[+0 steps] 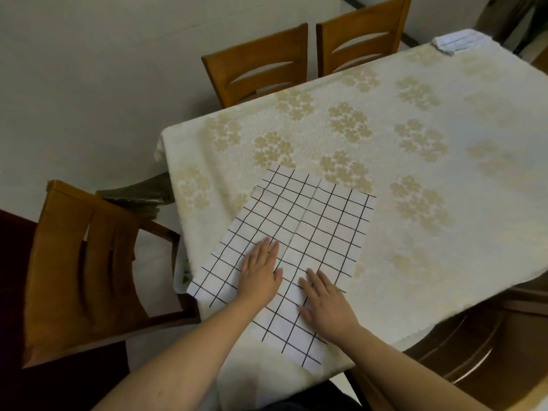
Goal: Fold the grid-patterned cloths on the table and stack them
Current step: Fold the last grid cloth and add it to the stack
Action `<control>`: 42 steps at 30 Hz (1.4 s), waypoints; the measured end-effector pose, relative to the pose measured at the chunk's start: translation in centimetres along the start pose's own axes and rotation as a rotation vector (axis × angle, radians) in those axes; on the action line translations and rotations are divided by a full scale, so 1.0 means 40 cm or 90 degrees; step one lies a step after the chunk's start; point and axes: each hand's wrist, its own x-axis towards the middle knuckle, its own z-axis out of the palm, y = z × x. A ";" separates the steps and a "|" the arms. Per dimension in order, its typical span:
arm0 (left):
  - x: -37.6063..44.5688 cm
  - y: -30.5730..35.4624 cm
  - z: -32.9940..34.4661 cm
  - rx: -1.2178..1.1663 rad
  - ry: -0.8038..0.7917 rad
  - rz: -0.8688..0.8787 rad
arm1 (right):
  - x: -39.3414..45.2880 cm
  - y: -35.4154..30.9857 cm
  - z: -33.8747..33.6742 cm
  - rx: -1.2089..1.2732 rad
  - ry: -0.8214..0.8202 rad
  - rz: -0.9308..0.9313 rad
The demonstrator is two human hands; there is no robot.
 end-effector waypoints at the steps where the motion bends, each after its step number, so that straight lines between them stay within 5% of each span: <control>1: 0.014 -0.003 -0.001 0.044 -0.012 0.039 | -0.003 0.001 -0.001 -0.003 0.006 -0.001; 5: 0.069 -0.026 -0.005 0.145 -0.061 0.186 | 0.005 0.027 -0.020 0.011 0.064 0.058; 13: 0.186 -0.128 -0.085 0.152 -0.015 0.258 | 0.076 0.081 -0.076 0.079 0.119 0.154; 25: 0.283 -0.170 -0.096 0.028 0.065 0.233 | 0.177 0.043 -0.059 0.134 0.193 0.240; 42: 0.323 -0.212 -0.102 0.066 0.094 0.370 | 0.219 0.052 -0.057 0.060 0.229 0.300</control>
